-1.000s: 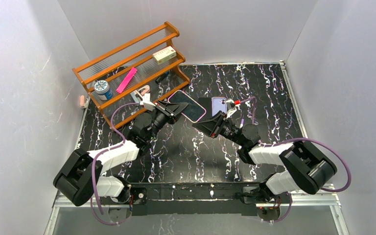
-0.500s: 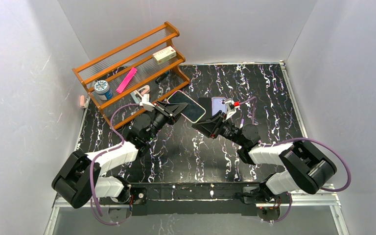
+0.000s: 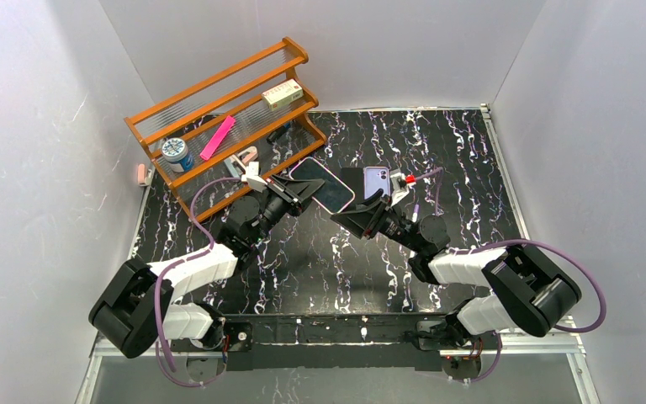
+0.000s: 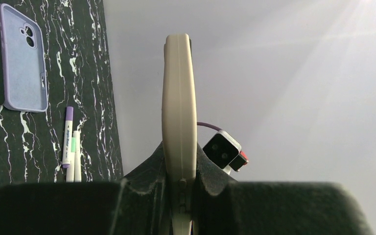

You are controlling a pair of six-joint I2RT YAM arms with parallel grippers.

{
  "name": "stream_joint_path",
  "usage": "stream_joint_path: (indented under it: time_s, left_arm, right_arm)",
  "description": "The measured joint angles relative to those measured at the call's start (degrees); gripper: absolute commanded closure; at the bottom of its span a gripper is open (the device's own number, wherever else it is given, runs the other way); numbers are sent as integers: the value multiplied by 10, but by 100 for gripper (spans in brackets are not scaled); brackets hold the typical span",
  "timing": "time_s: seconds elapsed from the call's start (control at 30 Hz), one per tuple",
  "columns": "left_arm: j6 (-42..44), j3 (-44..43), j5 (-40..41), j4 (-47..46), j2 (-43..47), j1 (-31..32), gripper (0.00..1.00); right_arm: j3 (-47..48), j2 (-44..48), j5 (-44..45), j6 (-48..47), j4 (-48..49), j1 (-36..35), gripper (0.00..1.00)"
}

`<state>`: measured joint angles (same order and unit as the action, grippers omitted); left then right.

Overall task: Take the phone out of the phone case
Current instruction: Remove the phone case from the phone.

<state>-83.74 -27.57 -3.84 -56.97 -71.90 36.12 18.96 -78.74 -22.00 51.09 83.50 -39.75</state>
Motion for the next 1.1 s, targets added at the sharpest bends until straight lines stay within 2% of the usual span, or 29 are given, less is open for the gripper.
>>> stream_joint_path:
  time_s: [0.13, 0.57, 0.73, 1.1]
  left_arm:
    - [0, 0, -2, -1, 0, 0, 100]
    - [2, 0, -2, 6, 0, -5, 100]
    - [-6, 0, -5, 6, 0, -6, 100]
    - [-11, 0, -3, 0, 0, -16, 100]
  right_arm:
    - [0, -1, 3, 1, 1, 0, 58]
    - [6, -42, -13, -5, 37, 5, 97]
    - [13, -41, -40, -62, 29, 8, 99]
    - [53, -4, -82, -227, -97, 15, 99]
